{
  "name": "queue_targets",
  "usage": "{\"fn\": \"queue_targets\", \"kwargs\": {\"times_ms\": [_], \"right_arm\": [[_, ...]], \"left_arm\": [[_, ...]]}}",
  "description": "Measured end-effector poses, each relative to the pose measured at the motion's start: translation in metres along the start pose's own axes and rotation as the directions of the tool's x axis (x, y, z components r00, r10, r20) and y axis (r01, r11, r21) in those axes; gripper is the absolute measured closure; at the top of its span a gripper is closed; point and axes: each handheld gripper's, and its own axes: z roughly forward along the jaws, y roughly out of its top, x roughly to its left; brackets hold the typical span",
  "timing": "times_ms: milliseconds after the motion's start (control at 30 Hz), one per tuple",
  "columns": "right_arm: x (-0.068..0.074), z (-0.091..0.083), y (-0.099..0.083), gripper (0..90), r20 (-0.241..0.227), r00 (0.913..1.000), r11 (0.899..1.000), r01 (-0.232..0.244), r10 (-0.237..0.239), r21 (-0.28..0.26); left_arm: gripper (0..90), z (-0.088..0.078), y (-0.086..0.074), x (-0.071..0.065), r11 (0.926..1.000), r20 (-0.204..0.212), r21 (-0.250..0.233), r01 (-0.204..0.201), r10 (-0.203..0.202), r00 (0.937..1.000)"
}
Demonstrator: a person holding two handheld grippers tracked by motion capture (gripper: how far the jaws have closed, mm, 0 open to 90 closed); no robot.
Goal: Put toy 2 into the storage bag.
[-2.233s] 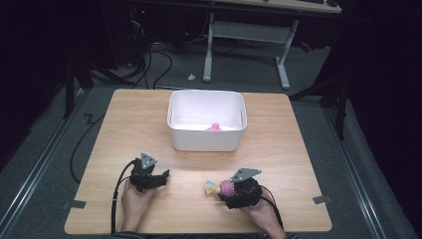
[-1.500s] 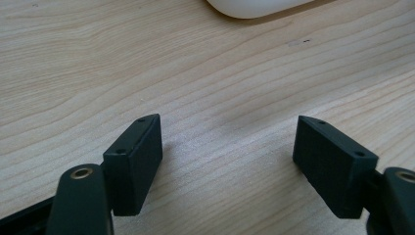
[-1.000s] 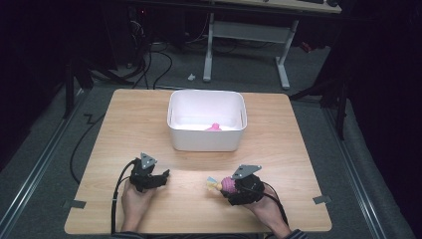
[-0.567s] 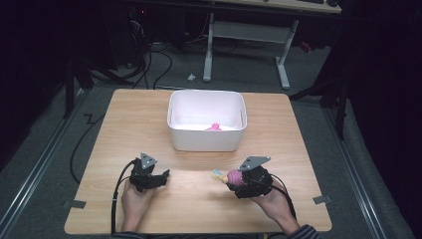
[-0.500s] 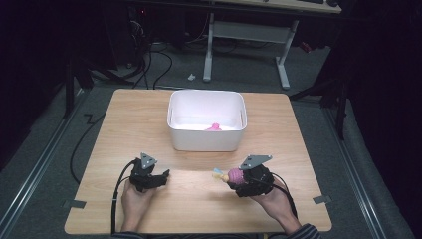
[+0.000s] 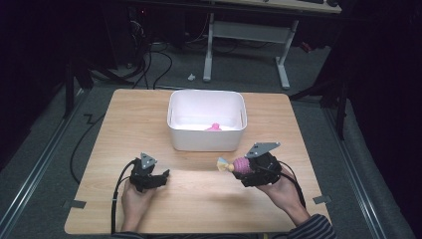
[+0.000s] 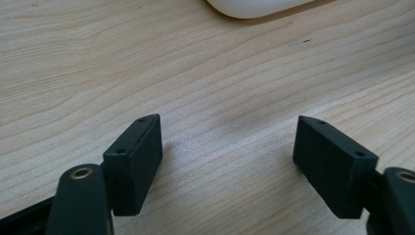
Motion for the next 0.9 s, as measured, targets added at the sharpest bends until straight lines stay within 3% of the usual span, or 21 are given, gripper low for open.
{"fn": "queue_targets", "kwargs": {"times_ms": [400, 900], "right_arm": [[-0.011, -0.023, 0.021, 34.2, 0.007, 1.0, 0.999, 0.002, -0.002, -0.033], [-0.039, -0.045, 0.058, 34.2, 0.039, 0.9992, 0.998, -0.009, 0.011, -0.068]], "left_arm": [[27.0, 0.0, 0.0, 0.0, 1.0, 0.0, 0.001, 0.0, 0.0, 1.0], [26.9, 0.0, 0.0, 0.0, 1.0, 0.001, 0.001, 0.0, 0.0, 1.0]]}}
